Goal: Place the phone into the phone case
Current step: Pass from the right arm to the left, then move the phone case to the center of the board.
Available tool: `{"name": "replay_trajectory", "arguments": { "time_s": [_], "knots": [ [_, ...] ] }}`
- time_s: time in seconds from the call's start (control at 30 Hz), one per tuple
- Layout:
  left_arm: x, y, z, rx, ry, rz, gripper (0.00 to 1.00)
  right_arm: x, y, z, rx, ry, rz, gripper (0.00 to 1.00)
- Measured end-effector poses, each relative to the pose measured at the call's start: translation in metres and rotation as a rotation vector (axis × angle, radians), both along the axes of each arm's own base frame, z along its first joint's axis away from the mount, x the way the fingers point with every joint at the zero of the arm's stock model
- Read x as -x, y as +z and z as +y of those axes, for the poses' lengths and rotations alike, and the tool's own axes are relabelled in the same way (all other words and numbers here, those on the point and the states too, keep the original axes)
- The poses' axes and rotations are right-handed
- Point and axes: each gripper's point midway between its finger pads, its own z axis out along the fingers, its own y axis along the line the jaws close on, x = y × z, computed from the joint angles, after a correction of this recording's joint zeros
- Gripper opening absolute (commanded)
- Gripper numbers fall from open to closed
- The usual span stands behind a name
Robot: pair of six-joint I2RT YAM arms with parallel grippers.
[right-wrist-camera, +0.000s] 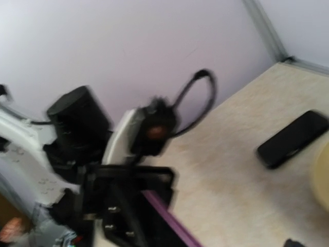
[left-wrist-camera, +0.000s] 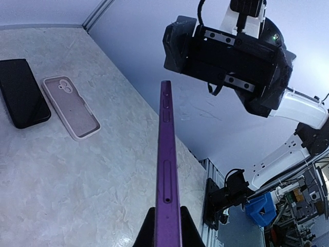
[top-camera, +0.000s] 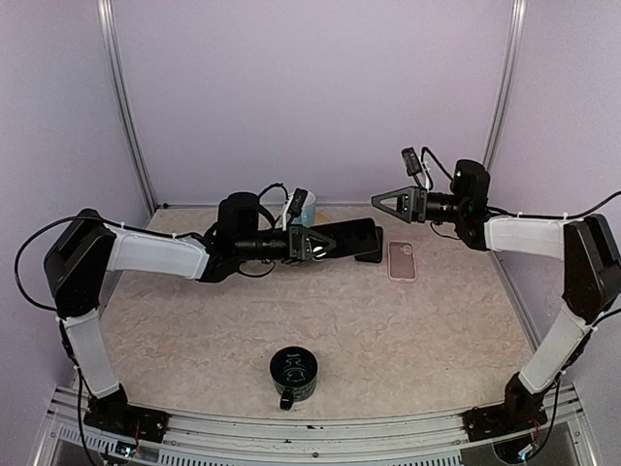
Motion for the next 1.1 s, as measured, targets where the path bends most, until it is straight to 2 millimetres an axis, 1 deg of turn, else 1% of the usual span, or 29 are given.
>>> {"name": "replay_trajectory", "arguments": {
  "time_s": [0.1, 0.2, 0.27, 0.47, 0.57, 0.63, 0.73, 0.87, 0.97, 1.1],
  "knots": [
    [-0.001, 0.005, 0.006, -0.024, 0.027, -0.028, 0.0, -0.013, 0.007, -0.001, 0.057, -0.062, -0.039, 1.0],
    [0.001, 0.012, 0.013, -0.045, 0.05, -0.052, 0.0, -0.03, 0.007, -0.004, 0.135, -0.14, -0.077, 1.0],
    [0.002, 0.018, 0.018, -0.051, 0.061, -0.075, 0.0, -0.036, 0.003, -0.008, 0.189, -0.184, -0.104, 1.0],
    [0.007, 0.035, 0.031, -0.071, 0.092, -0.136, 0.0, -0.049, -0.021, -0.026, 0.364, -0.302, -0.187, 0.99],
    [0.01, 0.039, 0.038, -0.084, 0.11, -0.155, 0.0, -0.054, -0.034, -0.031, 0.437, -0.314, -0.192, 0.96],
    [0.013, 0.04, 0.043, -0.093, 0.12, -0.162, 0.0, -0.064, -0.041, -0.032, 0.48, -0.319, -0.192, 0.94],
    [0.016, 0.039, 0.049, -0.106, 0.131, -0.168, 0.0, -0.08, -0.054, -0.037, 0.553, -0.34, -0.189, 0.92],
    [0.021, 0.033, 0.057, -0.126, 0.143, -0.166, 0.0, -0.1, -0.082, -0.05, 0.686, -0.374, -0.159, 0.91],
    [0.023, 0.026, 0.061, -0.149, 0.144, -0.153, 0.0, -0.112, -0.096, -0.062, 0.765, -0.389, -0.142, 0.88],
    [0.025, 0.022, 0.063, -0.161, 0.145, -0.148, 0.0, -0.128, -0.115, -0.082, 0.851, -0.411, -0.108, 0.79]
  ]
}}
